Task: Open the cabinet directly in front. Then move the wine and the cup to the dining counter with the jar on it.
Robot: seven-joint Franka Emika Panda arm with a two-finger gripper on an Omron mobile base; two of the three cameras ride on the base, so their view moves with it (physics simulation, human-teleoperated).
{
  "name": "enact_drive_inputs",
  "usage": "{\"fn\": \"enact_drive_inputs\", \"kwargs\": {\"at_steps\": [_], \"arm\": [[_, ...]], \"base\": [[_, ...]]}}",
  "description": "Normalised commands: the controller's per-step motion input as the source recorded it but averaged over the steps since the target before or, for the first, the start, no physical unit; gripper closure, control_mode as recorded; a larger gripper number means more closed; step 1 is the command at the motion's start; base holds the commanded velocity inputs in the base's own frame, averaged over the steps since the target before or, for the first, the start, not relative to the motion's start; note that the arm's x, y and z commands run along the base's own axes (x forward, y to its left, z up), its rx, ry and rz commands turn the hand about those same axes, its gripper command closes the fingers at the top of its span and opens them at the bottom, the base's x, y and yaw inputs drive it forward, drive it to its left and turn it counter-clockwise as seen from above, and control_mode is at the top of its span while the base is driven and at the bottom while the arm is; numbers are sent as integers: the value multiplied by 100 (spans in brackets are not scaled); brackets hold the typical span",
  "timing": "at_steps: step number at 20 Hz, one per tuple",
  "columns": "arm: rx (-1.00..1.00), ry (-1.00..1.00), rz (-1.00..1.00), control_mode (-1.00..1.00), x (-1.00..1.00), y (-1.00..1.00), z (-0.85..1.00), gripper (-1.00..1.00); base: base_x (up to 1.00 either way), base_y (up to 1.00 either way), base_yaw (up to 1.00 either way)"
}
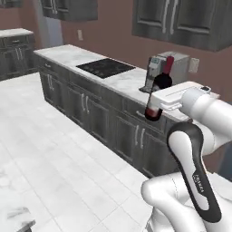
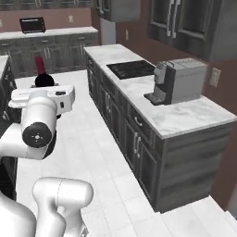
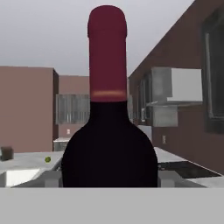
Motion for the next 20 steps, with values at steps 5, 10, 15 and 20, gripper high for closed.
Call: {"fn": "enact_drive_inputs", "kwargs": {"at_steps": [5, 10, 15, 20], "arm": [[0, 0, 0, 100, 0, 0, 0, 100], [0, 0, 0, 100, 0, 0, 0, 100], [0, 0, 0, 100, 0, 0, 0, 100], [0, 0, 0, 100, 0, 0, 0, 100]], "base": [[6, 0, 92], [83, -48, 11], [100, -42, 2], [100, 38, 0]]}}
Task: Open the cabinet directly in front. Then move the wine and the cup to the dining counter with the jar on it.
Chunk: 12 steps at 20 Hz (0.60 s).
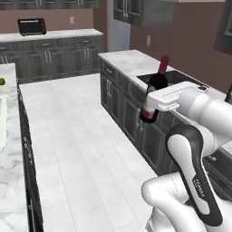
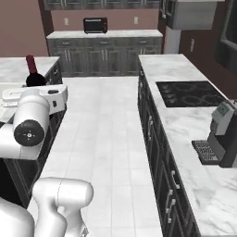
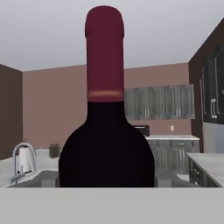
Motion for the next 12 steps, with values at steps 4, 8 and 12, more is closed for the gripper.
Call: {"fn": "enact_drive_inputs", "kwargs": {"at_steps": [4, 8, 12], "arm": [[0, 0, 0, 100, 0, 0, 0, 100], [0, 0, 0, 100, 0, 0, 0, 100], [0, 0, 0, 100, 0, 0, 0, 100]], "base": [[100, 56, 0], [100, 78, 0], [100, 46, 0]]}}
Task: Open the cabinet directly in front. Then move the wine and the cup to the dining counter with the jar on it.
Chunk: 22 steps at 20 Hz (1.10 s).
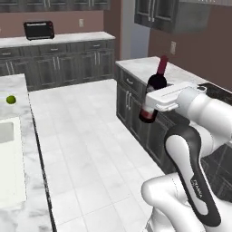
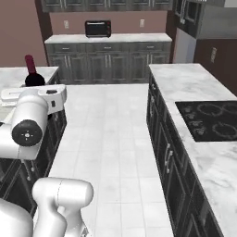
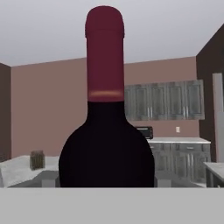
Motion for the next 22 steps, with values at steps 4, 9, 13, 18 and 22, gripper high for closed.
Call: {"fn": "enact_drive_inputs", "kwargs": {"at_steps": [4, 9, 13, 18, 22], "arm": [[0, 0, 0, 100, 0, 0, 0, 100], [0, 0, 0, 100, 0, 0, 0, 100], [0, 0, 0, 100, 0, 0, 0, 100], [0, 0, 0, 100, 0, 0, 0, 100], [0, 0, 0, 100, 0, 0, 0, 100]], "base": [[100, -2, 0], [100, 0, 0], [100, 22, 0], [100, 11, 0], [100, 10, 0]]}}
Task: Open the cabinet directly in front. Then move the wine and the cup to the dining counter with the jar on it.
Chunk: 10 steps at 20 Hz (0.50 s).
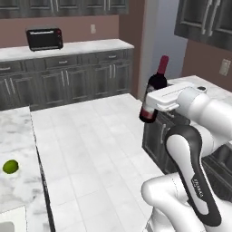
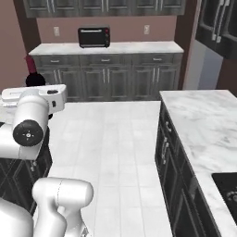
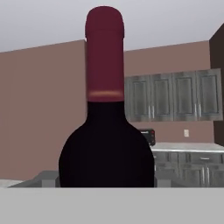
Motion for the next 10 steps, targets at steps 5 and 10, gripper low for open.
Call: {"fn": "enact_drive_inputs", "kwargs": {"at_steps": [5, 10], "arm": [[0, 0, 0, 100, 0, 0, 0, 100], [0, 0, 0, 100, 0, 0, 0, 100]], "base": [[100, 16, 0], [100, 18, 0]]}}
